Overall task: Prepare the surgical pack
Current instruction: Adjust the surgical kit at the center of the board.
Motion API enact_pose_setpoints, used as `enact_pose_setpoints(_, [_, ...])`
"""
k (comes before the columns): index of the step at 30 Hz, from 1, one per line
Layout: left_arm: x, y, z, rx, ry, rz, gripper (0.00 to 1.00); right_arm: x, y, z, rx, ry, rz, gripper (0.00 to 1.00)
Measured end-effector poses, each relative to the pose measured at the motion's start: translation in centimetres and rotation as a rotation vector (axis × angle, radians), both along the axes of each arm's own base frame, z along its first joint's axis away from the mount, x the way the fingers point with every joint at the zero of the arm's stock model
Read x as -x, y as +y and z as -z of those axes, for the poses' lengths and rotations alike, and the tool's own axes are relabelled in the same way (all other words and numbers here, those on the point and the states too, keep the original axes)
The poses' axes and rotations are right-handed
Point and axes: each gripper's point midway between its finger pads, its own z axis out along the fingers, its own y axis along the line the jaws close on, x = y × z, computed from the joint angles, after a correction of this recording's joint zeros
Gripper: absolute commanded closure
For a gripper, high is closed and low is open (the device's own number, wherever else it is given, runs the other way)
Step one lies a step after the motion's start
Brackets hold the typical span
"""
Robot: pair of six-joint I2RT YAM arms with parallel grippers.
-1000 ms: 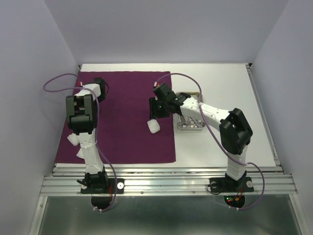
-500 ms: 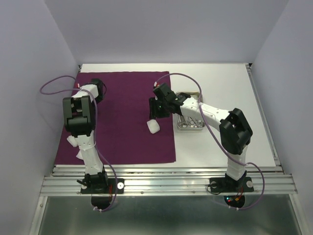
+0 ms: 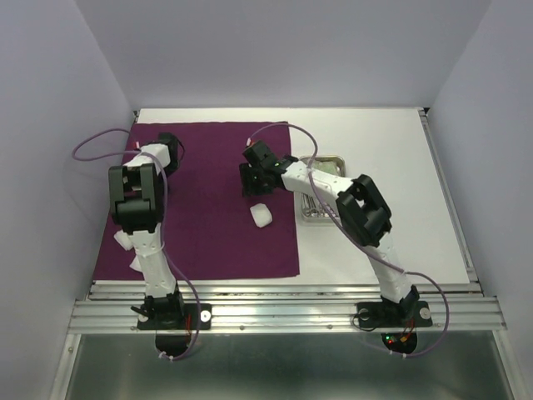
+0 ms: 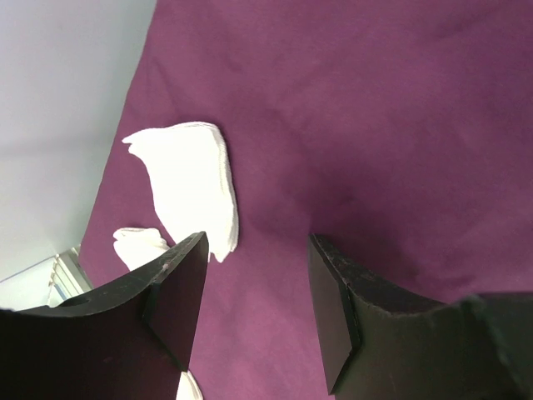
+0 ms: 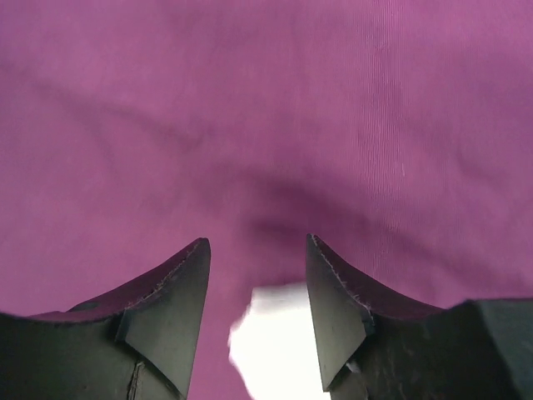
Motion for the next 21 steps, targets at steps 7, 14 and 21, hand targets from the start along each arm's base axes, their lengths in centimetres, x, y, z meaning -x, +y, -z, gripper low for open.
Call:
enact_pose_setpoints(7, [-0.3, -0.6, 0.1, 0.006, 0.003, 0.022, 0.38, -2.2, 1.1, 2.0, 0.028, -0.023, 0.027, 0.44])
enact_pose_setpoints(14, [-0.6, -1.6, 0.1, 0.016, 0.012, 0.061, 0.38, -3.3, -0.6, 2.9, 0.025, -0.009, 0.080, 0.44])
enact_pose_setpoints(21, [-1.8, -3.3, 0.2, 0.049, 0.001, 0.115, 0.38, -4.3, -3.9, 2.9, 0.025, -0.022, 0.157, 0.44])
